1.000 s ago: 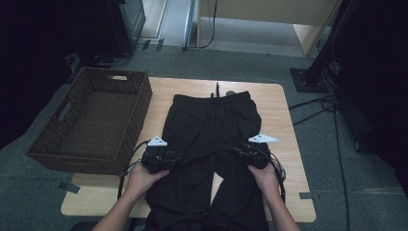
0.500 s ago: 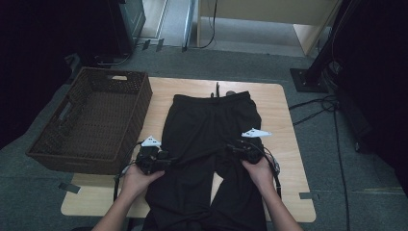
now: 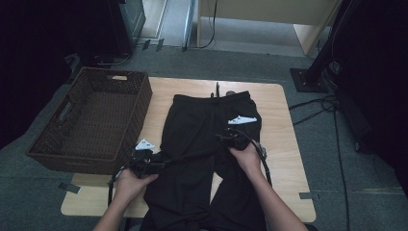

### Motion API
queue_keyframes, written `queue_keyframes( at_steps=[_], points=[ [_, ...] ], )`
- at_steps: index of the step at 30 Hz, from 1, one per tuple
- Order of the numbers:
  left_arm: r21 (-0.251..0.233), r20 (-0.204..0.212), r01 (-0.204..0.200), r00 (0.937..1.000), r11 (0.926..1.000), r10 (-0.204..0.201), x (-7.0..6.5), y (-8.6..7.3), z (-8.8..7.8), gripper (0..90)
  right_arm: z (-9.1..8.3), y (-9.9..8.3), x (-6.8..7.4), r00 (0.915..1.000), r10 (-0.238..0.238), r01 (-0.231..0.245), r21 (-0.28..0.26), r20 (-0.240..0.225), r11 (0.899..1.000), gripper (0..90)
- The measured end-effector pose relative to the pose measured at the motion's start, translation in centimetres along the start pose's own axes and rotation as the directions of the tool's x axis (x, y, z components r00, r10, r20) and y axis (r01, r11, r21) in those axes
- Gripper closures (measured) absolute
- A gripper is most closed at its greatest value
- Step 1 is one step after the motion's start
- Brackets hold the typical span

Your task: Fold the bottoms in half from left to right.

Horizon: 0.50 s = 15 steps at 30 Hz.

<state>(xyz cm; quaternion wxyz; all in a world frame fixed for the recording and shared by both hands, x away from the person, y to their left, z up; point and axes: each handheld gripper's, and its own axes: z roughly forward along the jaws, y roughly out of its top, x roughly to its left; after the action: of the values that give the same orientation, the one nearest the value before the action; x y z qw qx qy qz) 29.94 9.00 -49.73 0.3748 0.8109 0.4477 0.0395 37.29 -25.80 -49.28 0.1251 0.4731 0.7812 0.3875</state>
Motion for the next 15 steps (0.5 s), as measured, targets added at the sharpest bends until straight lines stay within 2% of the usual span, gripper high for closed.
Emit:
queue_keyframes(
  at_steps=[2, 8, 10, 15],
  points=[
    [0.003, -0.008, 0.0, 1.0, 1.0, 0.0, 0.1, -0.1, -0.3, 39.6, 0.6, 0.7, 0.1, 0.9999, -0.012, 0.012, 0.001, -0.007, 1.0, 48.5],
    [0.006, -0.029, 0.012, 0.9995, 0.9999, -0.012, 0.1, -0.9, -1.4, 38.8, 2.6, 2.6, 0.9, 0.9995, -0.002, 0.002, 0.002, -0.032, 1.0, 47.1],
    [0.004, -0.046, 0.001, 0.999, 1.0, -0.001, 0.0, -1.2, -1.8, 38.8, 3.3, 3.2, 1.4, 0.9991, -0.013, 0.013, -0.002, -0.04, 1.0, 46.6],
    [0.012, -0.047, 0.023, 0.9987, 0.9997, -0.022, 0.1, -2.0, -2.6, 38.5, 4.8, 4.7, 3.1, 0.9975, -0.047, 0.047, 0.006, -0.053, 0.999, 45.7]
  ],
)
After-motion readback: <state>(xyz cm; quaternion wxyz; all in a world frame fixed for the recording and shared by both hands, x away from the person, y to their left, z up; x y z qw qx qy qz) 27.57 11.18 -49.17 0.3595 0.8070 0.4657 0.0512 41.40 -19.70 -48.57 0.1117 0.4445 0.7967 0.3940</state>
